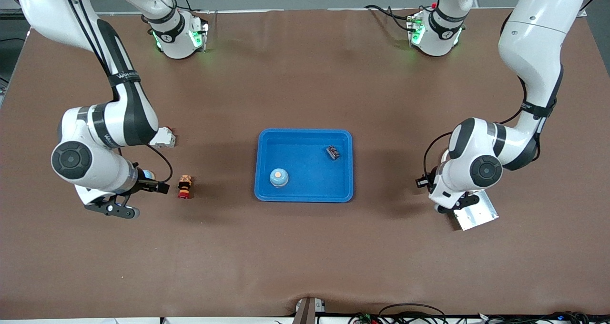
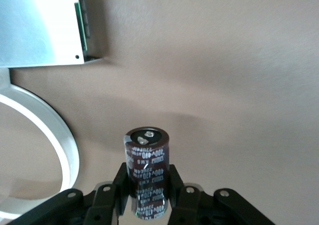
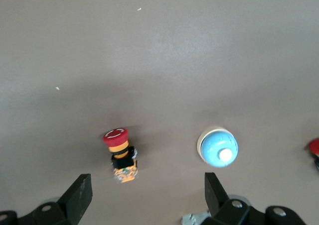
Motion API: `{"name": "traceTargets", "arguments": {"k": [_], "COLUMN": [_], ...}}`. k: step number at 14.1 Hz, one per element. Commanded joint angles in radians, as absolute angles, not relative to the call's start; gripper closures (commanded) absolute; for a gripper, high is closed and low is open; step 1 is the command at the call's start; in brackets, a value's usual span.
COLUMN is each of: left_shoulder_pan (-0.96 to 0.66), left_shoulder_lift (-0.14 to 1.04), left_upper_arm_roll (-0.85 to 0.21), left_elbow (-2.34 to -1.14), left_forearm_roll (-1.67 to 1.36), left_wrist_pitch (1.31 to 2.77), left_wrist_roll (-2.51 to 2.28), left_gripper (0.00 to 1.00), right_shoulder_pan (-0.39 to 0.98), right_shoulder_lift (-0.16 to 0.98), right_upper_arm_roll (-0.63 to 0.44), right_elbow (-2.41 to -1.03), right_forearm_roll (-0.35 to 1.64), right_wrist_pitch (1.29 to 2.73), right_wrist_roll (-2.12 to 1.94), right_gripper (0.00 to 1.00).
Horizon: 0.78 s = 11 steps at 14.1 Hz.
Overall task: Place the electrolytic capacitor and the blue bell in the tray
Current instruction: 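Carry the capacitor to the tray while the right gripper grasps the second bell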
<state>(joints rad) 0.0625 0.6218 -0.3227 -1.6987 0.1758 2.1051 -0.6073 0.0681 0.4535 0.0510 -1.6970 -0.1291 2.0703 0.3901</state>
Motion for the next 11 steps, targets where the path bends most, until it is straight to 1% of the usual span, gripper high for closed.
{"name": "traceTargets", "arguments": {"k": [1,3,5,8,11], "left_shoulder_pan": [0.023,0.002,-0.027,-0.080,-0.130], "left_shoulder_lift": [0.617,0.612,0.612,0.614,0.620], "left_upper_arm_roll": [-0.324,-0.327,-0.330,-0.330,-0.330], "left_elbow": [-1.631,-1.609,-1.562,-1.494,-1.474], "left_forearm_roll": [0.184,0.178,0.126,0.072,0.048], "left_wrist_pitch": [2.030,2.000,1.973,1.927,1.924], "left_wrist_roll": [-0.681,-0.718,-0.750,-0.813,-0.892], "left_gripper": [1.00,1.00,1.00,1.00,1.00], "right_shoulder_pan": [0.006,-0.015,-0.026,-0.080,-0.121], "right_shoulder_lift": [0.364,0.338,0.312,0.302,0.311], "right_upper_arm_roll": [0.066,0.066,0.066,0.067,0.067], "right_elbow": [-1.863,-1.914,-1.983,-2.075,-2.149], "right_forearm_roll": [-0.123,-0.121,-0.121,-0.121,-0.118], "right_wrist_pitch": [2.176,2.212,2.279,2.417,2.555], "right_wrist_roll": [0.315,0.272,0.247,0.174,0.118], "right_gripper": [0.00,0.00,0.00,0.00,0.00]}}
